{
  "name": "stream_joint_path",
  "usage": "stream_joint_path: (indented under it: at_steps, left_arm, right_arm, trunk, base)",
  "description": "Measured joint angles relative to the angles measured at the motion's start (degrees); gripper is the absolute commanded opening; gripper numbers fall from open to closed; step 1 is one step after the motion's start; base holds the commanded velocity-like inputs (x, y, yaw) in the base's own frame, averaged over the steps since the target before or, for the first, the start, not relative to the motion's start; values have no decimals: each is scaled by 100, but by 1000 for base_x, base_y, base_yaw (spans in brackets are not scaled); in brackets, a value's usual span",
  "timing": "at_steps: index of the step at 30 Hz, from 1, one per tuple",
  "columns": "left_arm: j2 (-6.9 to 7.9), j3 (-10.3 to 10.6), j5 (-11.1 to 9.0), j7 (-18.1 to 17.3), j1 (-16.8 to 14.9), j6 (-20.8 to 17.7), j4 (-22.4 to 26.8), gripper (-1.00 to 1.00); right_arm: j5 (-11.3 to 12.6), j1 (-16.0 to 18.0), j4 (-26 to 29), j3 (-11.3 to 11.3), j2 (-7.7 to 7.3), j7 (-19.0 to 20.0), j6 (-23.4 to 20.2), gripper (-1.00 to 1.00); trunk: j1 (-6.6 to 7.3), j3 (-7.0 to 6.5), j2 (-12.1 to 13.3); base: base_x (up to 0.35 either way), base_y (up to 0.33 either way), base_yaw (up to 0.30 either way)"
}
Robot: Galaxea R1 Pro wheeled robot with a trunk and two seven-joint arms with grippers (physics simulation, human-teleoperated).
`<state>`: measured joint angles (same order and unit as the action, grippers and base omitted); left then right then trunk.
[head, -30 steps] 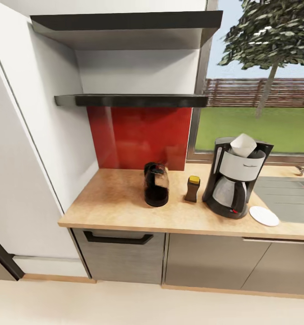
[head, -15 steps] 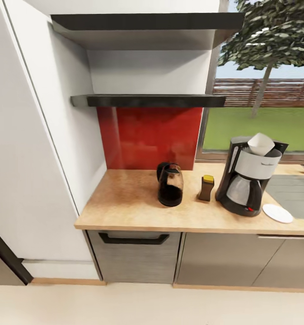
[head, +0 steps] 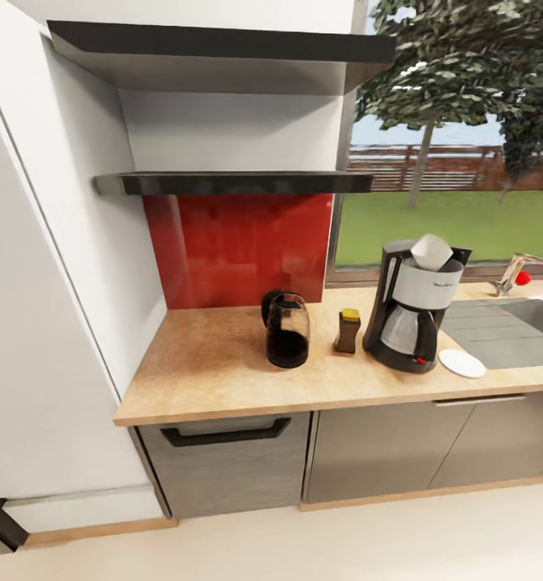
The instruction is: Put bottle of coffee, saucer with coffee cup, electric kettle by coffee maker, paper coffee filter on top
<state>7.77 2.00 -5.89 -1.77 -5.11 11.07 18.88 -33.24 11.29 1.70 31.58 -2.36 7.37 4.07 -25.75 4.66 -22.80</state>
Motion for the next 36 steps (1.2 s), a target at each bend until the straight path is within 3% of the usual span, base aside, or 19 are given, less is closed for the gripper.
stream_joint_path:
  at_steps: [3,6,10,14,23,27,30,34,35,36]
  left_arm:
    - [-14,176,9,-12,4,746,2,100]
    - [-22,609,78,2,-15,1436,127,100]
    - [-45,742,109,2,-22,2089,636,100]
    - [-91,758,113,-11,-28,2235,1065,100]
    - [-278,769,106,-48,-45,2239,2983,100]
    - [-294,758,63,-11,-97,2173,3757,100]
    - [-307,761,51,11,-149,1678,4653,100]
    - [-327,766,41,19,-357,720,5425,100]
    - [-425,765,35,8,-758,-226,5682,100]
    - [-439,761,33,-2,-1059,-532,5701,100]
  right_arm:
    - [0,0,0,1,3,1,0,100]
    - [0,0,0,2,7,-1,0,100]
    - [1,0,0,2,10,-1,0,100]
    - [7,0,0,2,15,-1,2,100]
    - [1,1,-3,-19,19,-2,17,100]
    - [-1,1,-9,-24,25,-2,17,100]
    - [0,1,-10,-24,26,-2,17,100]
    - [-7,1,-8,-24,26,-9,17,100]
    - [-13,0,-10,-26,26,-10,17,100]
    - [-16,1,-10,-26,23,-11,17,100]
  trunk:
    - [0,-7,0]
    - [0,-10,0]
    - [0,-11,0]
    - [0,-11,0]
    - [0,-11,0]
    - [0,-11,0]
    - [0,-11,0]
    - [0,-11,0]
    - [0,-12,0]
    - [-1,-12,2]
  base:
    - [0,1,-263]
    - [0,0,-263]
    - [0,0,-263]
    - [0,0,-248]
    - [0,0,-36]
    - [0,0,0]
    - [0,0,0]
    - [0,0,0]
    - [0,0,0]
    - [0,0,0]
